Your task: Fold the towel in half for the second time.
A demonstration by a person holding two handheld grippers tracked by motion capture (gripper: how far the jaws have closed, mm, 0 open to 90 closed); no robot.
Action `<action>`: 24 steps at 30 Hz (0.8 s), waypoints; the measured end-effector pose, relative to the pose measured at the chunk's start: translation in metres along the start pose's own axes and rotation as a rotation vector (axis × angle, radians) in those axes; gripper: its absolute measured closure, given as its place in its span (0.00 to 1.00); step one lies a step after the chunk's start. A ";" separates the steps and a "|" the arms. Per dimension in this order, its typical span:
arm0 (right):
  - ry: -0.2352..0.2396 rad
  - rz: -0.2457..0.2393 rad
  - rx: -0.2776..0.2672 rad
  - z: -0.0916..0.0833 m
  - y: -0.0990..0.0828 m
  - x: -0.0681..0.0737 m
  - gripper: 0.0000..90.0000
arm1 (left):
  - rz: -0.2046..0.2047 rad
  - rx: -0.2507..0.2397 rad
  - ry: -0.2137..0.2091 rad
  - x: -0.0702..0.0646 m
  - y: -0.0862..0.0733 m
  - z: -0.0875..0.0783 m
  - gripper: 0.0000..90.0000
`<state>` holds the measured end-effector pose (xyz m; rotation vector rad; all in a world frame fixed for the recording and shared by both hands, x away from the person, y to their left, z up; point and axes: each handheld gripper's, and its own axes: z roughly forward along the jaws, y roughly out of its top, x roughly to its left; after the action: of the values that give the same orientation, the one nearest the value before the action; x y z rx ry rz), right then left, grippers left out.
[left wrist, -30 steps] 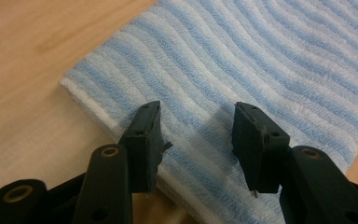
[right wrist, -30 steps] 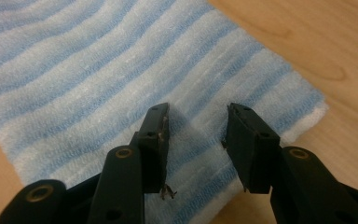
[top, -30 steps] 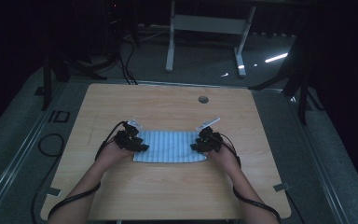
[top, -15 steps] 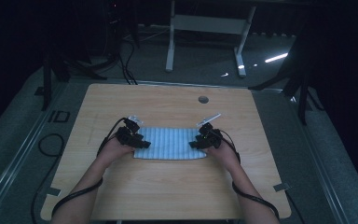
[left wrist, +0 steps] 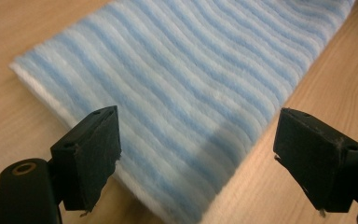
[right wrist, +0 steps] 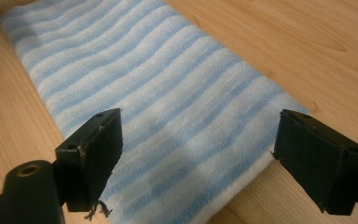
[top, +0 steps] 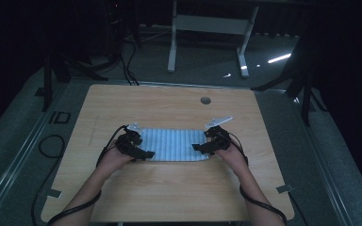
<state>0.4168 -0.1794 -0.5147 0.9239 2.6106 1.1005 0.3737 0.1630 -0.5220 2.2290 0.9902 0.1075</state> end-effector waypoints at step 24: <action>-0.043 -0.038 -0.030 -0.029 -0.035 -0.003 0.15 | -0.035 -0.120 0.083 -0.004 -0.048 -0.022 0.03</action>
<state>0.3915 -0.2168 -0.5189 0.8785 2.5596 1.0954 0.3332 0.1952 -0.5342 2.1117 1.0394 0.2392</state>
